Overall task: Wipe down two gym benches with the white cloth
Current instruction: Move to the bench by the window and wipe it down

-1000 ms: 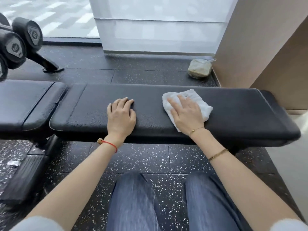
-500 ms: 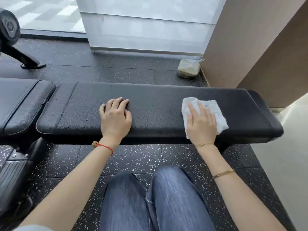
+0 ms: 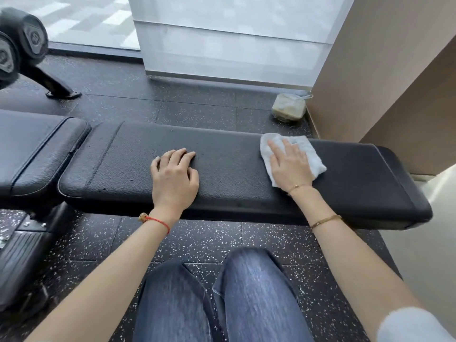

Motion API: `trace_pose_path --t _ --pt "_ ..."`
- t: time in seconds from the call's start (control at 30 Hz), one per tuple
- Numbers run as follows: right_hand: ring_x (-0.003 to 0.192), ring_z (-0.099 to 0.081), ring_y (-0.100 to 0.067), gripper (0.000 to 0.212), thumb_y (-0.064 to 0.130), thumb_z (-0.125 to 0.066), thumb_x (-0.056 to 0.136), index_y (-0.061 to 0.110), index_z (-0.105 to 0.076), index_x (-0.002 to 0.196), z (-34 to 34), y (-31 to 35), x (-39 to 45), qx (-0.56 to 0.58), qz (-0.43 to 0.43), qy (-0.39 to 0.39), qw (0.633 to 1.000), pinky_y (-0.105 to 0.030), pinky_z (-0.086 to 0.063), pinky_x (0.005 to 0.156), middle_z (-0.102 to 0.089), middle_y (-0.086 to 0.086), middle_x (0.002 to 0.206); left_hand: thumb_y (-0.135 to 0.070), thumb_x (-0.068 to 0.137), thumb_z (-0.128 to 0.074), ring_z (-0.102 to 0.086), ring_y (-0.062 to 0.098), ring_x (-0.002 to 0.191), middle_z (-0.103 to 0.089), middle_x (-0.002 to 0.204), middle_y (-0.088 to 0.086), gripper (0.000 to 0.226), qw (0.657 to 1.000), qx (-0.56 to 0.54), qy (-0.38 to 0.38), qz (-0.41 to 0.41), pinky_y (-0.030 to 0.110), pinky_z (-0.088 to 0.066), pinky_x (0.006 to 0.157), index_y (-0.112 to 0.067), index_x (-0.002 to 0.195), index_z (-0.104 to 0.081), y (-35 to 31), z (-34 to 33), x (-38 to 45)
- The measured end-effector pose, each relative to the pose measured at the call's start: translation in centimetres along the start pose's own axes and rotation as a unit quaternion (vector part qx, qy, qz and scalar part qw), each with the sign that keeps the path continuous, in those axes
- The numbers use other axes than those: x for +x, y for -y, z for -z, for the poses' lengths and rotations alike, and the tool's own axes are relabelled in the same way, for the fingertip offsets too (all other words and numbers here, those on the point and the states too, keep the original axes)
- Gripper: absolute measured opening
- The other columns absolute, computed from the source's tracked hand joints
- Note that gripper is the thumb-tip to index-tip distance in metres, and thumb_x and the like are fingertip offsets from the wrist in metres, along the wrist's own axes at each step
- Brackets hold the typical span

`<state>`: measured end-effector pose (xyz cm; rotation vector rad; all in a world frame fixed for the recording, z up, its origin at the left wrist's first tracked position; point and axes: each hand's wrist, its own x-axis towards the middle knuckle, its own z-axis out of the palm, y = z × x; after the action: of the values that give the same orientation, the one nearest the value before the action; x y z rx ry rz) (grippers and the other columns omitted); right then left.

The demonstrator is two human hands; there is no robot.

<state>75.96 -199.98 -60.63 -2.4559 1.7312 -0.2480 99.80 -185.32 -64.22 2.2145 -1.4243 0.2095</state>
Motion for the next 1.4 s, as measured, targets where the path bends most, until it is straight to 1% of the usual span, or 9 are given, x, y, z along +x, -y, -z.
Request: trace_pose_path --t 0.2,0.4,0.5,0.6,0.67,0.83,1.03,1.23,1.4 --pt "0.147 -0.022 -0.032 0.049 0.043 -0.029 0.102 0.036 -0.034 0.149 -2.7 7.9 -2.5 0.000 0.236 0.018 0.972 -0.049 -0.013 0.121 -0.029 -0.005 0.159 -0.027 0.091 -0.045 -0.046 0.019 0.132 -0.057 0.139 -0.004 0.041 1.000 -0.005 -0.002 0.004 0.047 -0.026 0.116 -0.024 0.129 -0.061 0.0 0.0 0.0" --pt "0.147 -0.018 -0.029 0.046 0.042 -0.027 0.104 0.037 -0.028 0.150 -1.6 8.9 4.0 -0.016 0.164 0.051 0.985 -0.048 -0.010 0.120 -0.023 -0.001 0.160 -0.026 0.090 -0.046 -0.046 0.018 0.131 -0.058 0.137 -0.005 0.040 1.000 -0.002 -0.003 0.009 0.047 -0.027 0.115 -0.025 0.127 -0.061 -0.2 0.1 0.1" --pt "0.147 -0.018 -0.030 0.047 0.042 -0.027 0.104 0.037 -0.029 0.150 -2.6 12.1 2.6 -0.026 0.228 0.044 0.972 -0.048 -0.011 0.120 -0.022 -0.003 0.160 -0.026 0.089 -0.044 -0.046 0.019 0.131 -0.058 0.137 -0.006 0.041 1.000 -0.002 0.001 0.008 0.047 -0.027 0.115 -0.024 0.126 -0.061 -0.2 0.2 0.2" --pt "0.148 -0.019 -0.029 0.047 0.043 -0.028 0.103 0.037 -0.031 0.150 -3.4 10.7 0.0 -0.010 0.300 0.031 0.953 -0.049 -0.012 0.120 -0.024 -0.003 0.160 -0.024 0.089 -0.046 -0.047 0.019 0.131 -0.059 0.136 -0.005 0.036 1.000 -0.011 -0.007 0.007 0.047 -0.027 0.115 -0.021 0.121 -0.062 0.0 0.0 0.1" --pt "0.149 -0.017 -0.028 0.047 0.042 -0.029 0.104 0.037 -0.031 0.150 -3.1 9.0 1.5 0.005 0.287 0.037 0.957 -0.048 -0.011 0.121 -0.024 -0.002 0.161 -0.021 0.088 -0.049 -0.047 0.018 0.131 -0.059 0.137 -0.006 0.035 1.000 -0.017 -0.007 0.006 0.047 -0.027 0.115 -0.022 0.120 -0.062 0.0 0.0 0.1" --pt "0.145 -0.022 -0.031 0.045 0.042 -0.024 0.104 0.038 -0.031 0.148 -1.9 9.3 5.6 -0.016 0.151 0.046 0.987 -0.050 -0.012 0.119 -0.024 -0.002 0.160 -0.021 0.088 -0.048 -0.047 0.016 0.131 -0.060 0.134 -0.008 0.033 1.000 -0.020 -0.010 0.007 0.046 -0.028 0.115 -0.025 0.117 -0.062 -0.2 0.2 0.2" --pt "0.149 -0.016 -0.030 0.047 0.047 -0.028 0.102 0.044 -0.029 0.149 -3.1 8.9 -2.1 -0.004 0.281 0.031 0.959 -0.050 -0.010 0.121 -0.023 0.000 0.162 -0.022 0.087 -0.046 -0.048 0.018 0.130 -0.060 0.134 -0.006 0.036 1.000 -0.024 -0.013 0.003 0.046 -0.028 0.114 -0.022 0.119 -0.062 -0.2 0.2 0.1" --pt "0.146 -0.023 -0.029 0.045 0.041 -0.029 0.103 0.037 -0.034 0.148 -1.5 5.6 -0.1 -0.013 0.105 -0.002 0.994 -0.048 -0.015 0.119 -0.030 -0.003 0.158 -0.019 0.087 -0.051 -0.049 0.018 0.128 -0.061 0.131 -0.006 0.031 0.999 -0.038 -0.016 0.004 0.047 -0.029 0.114 -0.025 0.116 -0.062 -0.5 0.4 0.0" --pt "0.139 -0.038 -0.036 0.043 0.040 -0.039 0.099 0.034 -0.048 0.141 -3.6 11.2 -7.7 0.024 0.186 -0.040 0.981 -0.049 -0.025 0.116 -0.045 -0.007 0.150 -0.016 0.086 -0.049 -0.049 0.019 0.128 -0.062 0.131 -0.006 0.034 0.999 -0.042 -0.012 0.012 0.047 -0.028 0.113 -0.024 0.116 -0.063 -0.6 0.5 0.0"
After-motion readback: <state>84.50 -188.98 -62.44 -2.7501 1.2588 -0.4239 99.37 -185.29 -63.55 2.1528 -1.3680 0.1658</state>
